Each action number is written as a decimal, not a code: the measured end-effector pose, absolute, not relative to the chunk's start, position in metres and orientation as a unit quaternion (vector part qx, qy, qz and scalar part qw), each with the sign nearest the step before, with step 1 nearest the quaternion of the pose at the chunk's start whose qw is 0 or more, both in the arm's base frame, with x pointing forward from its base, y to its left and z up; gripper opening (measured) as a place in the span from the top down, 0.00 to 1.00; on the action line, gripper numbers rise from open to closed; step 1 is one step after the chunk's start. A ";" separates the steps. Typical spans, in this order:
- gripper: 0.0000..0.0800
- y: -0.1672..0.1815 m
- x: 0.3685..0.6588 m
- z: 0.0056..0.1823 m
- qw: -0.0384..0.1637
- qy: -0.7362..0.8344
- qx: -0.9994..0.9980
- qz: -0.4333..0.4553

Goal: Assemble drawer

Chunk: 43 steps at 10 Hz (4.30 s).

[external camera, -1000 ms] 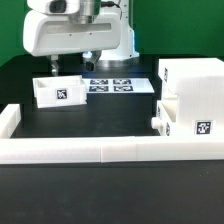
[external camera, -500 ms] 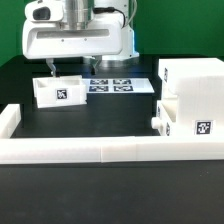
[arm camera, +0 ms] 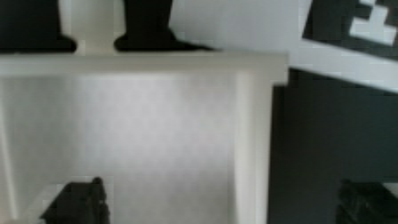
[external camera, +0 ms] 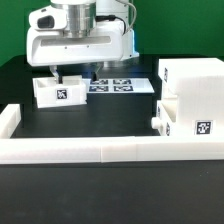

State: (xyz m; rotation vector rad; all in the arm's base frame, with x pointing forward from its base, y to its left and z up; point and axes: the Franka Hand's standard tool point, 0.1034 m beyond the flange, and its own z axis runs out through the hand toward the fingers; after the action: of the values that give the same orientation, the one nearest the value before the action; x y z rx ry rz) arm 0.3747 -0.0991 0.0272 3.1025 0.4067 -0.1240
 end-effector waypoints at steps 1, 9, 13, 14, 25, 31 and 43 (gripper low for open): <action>0.19 -0.098 0.369 0.021 0.005 0.137 0.990 -0.039; 0.49 -0.099 0.364 0.006 0.007 0.159 0.987 -0.033; 0.95 -0.099 0.363 0.006 0.007 0.159 0.987 -0.034; 0.95 -0.099 0.363 0.006 0.007 0.159 0.987 -0.034; 0.95 -0.045 0.475 0.058 0.002 0.257 0.965 -0.061; 0.95 -0.044 0.485 0.057 0.013 0.334 0.941 -0.049; 0.95 -0.032 0.542 0.078 0.025 0.658 0.750 -0.057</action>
Offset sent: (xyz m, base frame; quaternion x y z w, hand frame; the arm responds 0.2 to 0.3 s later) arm -0.0034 -0.0028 -0.0200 -0.0081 0.0374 -0.0205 0.9991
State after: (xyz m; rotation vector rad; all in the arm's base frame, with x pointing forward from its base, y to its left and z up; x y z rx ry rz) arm 0.5419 -0.0324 0.0778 2.3201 2.0351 -0.1756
